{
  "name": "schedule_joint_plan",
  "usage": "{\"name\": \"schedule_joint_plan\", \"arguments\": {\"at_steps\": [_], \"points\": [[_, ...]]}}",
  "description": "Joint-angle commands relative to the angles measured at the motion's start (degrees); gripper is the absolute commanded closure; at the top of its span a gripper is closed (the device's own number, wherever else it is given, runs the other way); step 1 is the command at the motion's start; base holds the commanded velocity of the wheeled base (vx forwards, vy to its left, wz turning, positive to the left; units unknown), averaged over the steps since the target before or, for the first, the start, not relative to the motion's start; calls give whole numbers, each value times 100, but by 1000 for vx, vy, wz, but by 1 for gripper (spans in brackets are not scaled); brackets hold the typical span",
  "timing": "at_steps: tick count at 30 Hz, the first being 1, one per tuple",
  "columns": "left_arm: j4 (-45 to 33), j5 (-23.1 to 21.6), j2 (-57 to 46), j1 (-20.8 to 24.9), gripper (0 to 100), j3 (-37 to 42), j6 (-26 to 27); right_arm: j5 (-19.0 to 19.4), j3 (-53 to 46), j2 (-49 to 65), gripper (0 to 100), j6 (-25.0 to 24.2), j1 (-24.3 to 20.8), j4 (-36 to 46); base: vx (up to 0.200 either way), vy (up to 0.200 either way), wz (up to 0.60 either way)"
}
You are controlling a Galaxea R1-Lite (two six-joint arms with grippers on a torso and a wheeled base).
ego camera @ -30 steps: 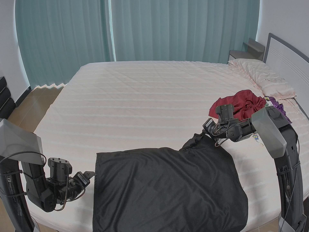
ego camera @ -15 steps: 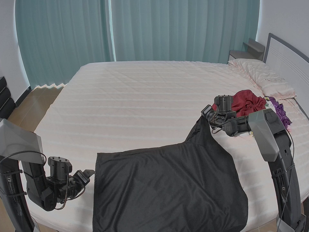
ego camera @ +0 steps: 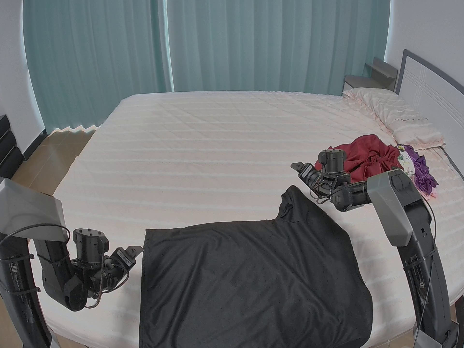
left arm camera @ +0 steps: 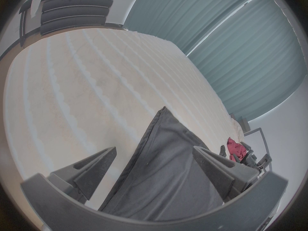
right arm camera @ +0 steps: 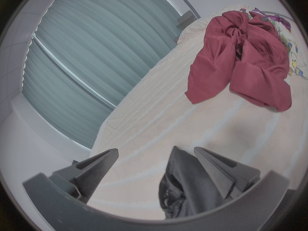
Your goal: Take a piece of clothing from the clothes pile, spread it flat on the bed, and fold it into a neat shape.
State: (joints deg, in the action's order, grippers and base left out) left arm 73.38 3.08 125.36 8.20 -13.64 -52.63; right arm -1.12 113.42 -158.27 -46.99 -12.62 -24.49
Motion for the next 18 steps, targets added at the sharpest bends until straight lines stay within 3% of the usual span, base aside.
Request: {"name": "schedule_joint_plan", "arguments": {"at_steps": [1, 2, 5, 9, 13, 18], "points": [[-122, -36, 24, -249, 0, -640, 103, 68, -663, 402, 0, 296, 128, -21, 0, 0, 0], [-139, -36, 24, -258, 0, -675, 121, 68, -699, 420, 0, 314, 128, -21, 0, 0, 0], [-1308, -45, 33, -504, 0, -1694, 622, 411, -1648, 807, 0, 744, 277, -100, 0, 0, 0], [-2609, -106, 305, -548, 0, -2855, 833, 657, -2579, 1000, 0, 1263, 462, -741, 0, 0, 0], [-3154, -194, 885, -530, 0, -3786, 1167, 824, -3221, 1035, 0, 1527, 594, -1260, 0, 0, 0], [-3743, -212, 1298, -425, 0, -4700, 1211, 1000, -3529, 1035, 0, 1667, 752, -1392, 0, 0, 0]]}}
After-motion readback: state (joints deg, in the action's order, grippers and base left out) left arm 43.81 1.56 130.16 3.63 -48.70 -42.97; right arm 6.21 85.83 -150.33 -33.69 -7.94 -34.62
